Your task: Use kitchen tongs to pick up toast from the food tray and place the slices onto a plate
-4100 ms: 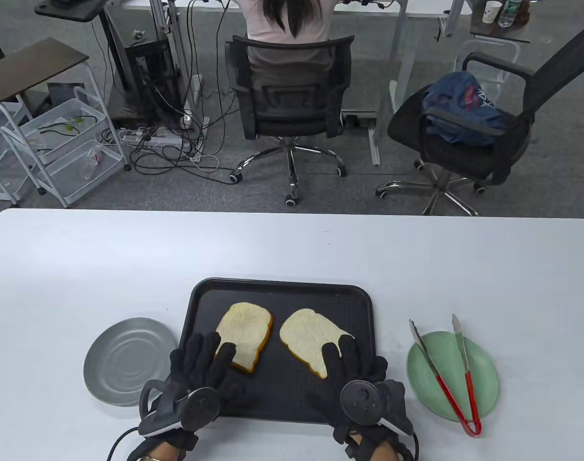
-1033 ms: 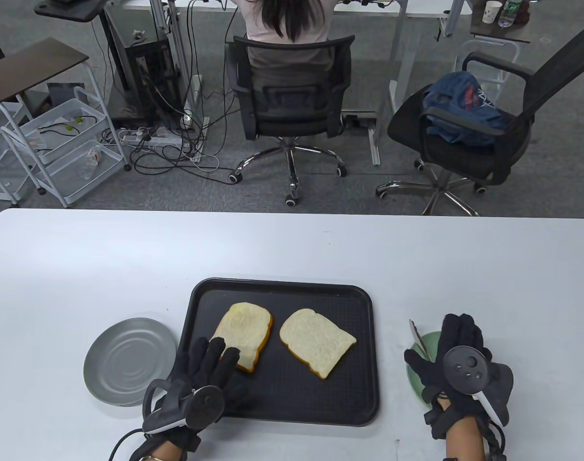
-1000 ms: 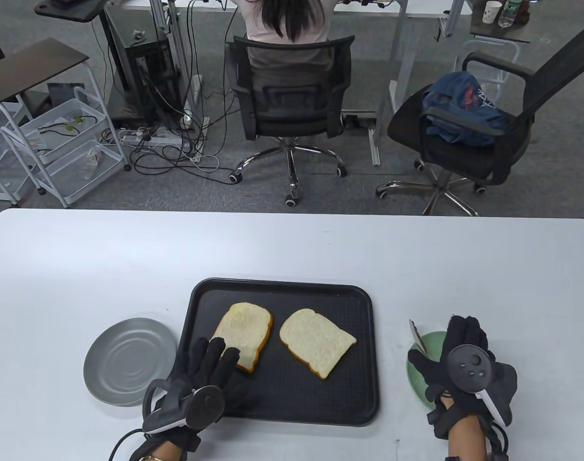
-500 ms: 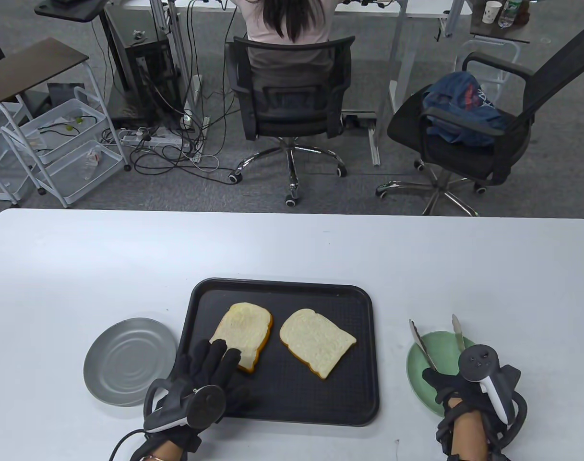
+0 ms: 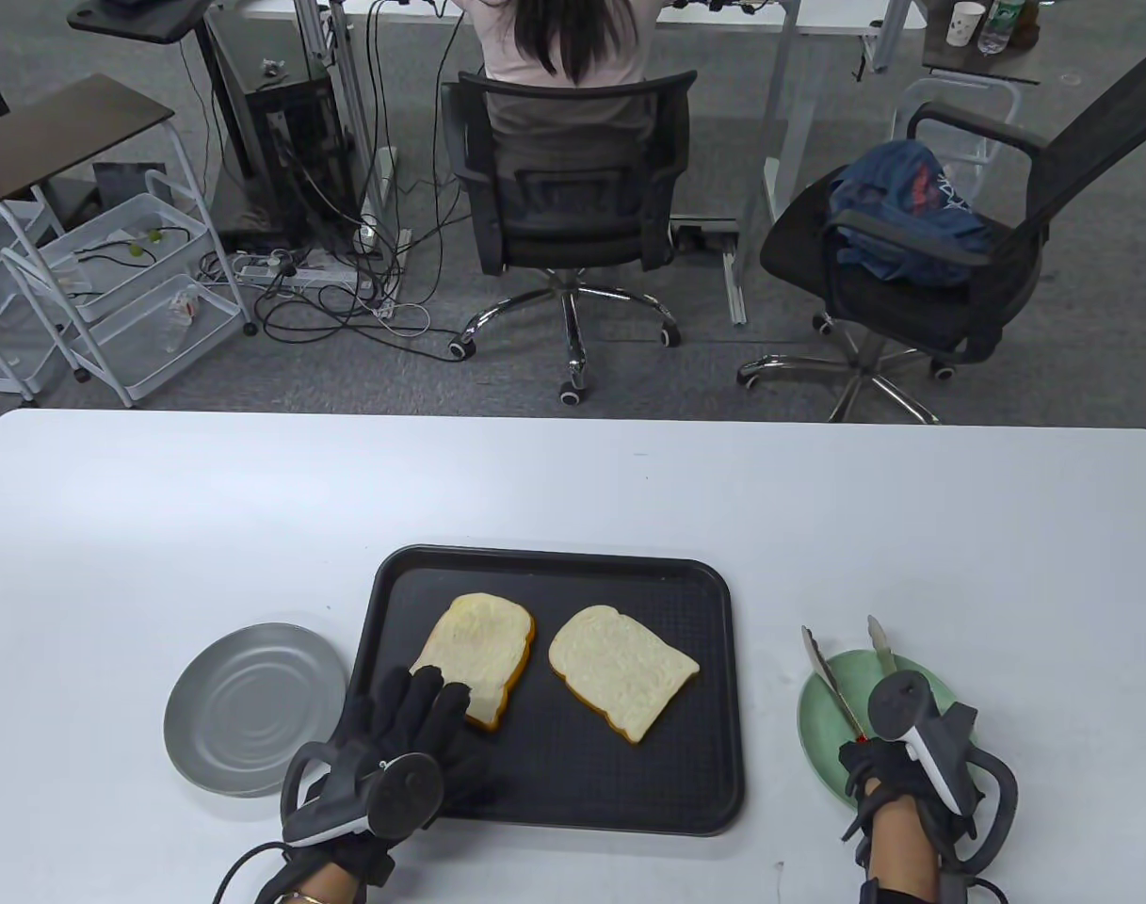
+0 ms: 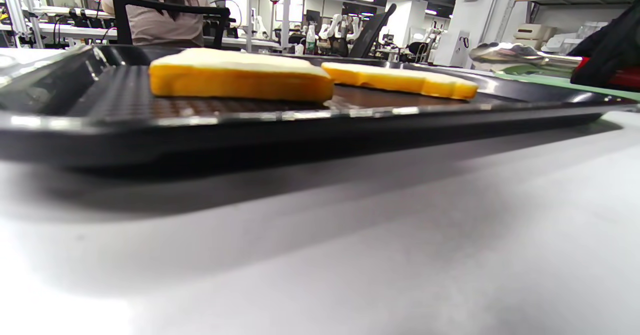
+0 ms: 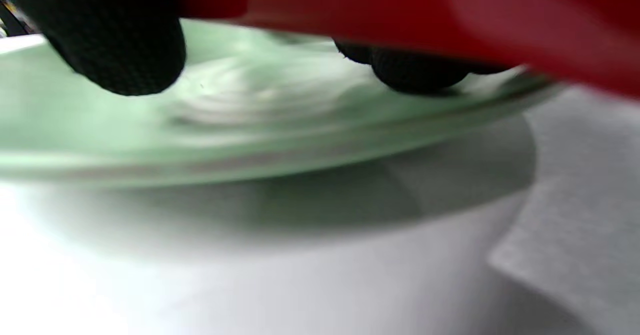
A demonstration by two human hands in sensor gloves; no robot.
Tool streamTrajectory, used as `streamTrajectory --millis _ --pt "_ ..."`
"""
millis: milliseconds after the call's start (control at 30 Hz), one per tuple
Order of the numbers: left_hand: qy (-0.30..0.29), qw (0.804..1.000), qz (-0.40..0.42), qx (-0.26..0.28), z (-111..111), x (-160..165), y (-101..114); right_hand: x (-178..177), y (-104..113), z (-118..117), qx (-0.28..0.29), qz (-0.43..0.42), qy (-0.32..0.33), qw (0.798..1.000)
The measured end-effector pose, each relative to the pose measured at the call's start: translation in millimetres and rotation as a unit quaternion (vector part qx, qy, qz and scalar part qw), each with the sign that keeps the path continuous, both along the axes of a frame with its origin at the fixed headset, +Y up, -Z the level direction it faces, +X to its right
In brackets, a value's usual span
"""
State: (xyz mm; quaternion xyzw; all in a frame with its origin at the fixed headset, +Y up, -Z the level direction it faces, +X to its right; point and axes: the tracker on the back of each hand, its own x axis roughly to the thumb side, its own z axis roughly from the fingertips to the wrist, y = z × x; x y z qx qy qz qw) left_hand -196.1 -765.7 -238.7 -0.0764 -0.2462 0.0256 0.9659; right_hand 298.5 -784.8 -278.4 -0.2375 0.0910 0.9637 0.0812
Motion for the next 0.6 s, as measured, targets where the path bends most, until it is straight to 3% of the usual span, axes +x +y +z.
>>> streamTrajectory --millis 267,400,600 --pt "-0.004 1.0 0.005 0.001 0 1 0 -36 43 9 0.115 -0.038 0.068 0.99" --pt "-0.003 1.0 0.012 0.004 1 0 1 -68 68 14 0.189 -0.072 0.124 0.972" --pt "0.001 1.0 0.016 0.003 0 -3 1 -114 77 18 0.221 -0.096 0.181 0.953"
